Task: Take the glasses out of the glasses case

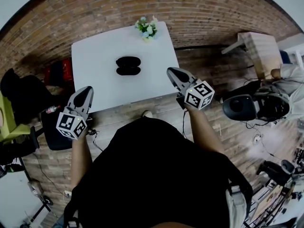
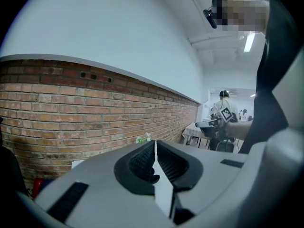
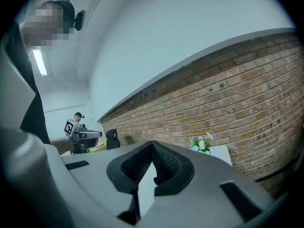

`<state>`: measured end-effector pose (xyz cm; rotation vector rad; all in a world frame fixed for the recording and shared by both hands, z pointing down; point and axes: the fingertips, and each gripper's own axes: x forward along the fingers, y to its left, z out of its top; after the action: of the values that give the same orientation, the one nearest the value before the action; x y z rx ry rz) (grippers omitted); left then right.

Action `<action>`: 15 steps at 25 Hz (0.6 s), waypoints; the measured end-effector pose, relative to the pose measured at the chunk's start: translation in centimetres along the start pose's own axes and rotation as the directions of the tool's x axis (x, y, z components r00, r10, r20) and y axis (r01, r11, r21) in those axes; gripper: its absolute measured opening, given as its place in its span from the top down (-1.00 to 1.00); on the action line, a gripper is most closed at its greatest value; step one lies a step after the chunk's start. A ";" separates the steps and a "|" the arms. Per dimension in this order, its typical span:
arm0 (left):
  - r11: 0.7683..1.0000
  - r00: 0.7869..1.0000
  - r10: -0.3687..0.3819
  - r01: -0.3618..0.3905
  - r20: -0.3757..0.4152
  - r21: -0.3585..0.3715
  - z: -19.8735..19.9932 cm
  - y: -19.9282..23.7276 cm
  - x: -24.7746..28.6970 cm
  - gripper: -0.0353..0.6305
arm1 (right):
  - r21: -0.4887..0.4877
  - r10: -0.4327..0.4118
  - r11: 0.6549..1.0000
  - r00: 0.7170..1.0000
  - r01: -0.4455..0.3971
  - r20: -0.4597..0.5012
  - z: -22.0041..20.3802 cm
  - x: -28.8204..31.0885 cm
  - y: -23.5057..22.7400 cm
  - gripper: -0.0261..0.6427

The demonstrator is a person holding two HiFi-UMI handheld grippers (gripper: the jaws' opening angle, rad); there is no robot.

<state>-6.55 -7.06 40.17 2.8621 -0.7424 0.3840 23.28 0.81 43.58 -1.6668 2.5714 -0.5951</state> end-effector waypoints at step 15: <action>1.000 1.000 0.020 -0.020 -0.022 -0.007 0.6 -1.6 4.8 0.82 | 0.010 0.055 0.998 0.998 -0.055 0.009 0.7 0.4 -5.0 0.88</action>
<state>-1.59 -7.98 40.78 2.8414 -0.7669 0.4134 27.58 -1.55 44.67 -1.5860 2.5940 -0.5950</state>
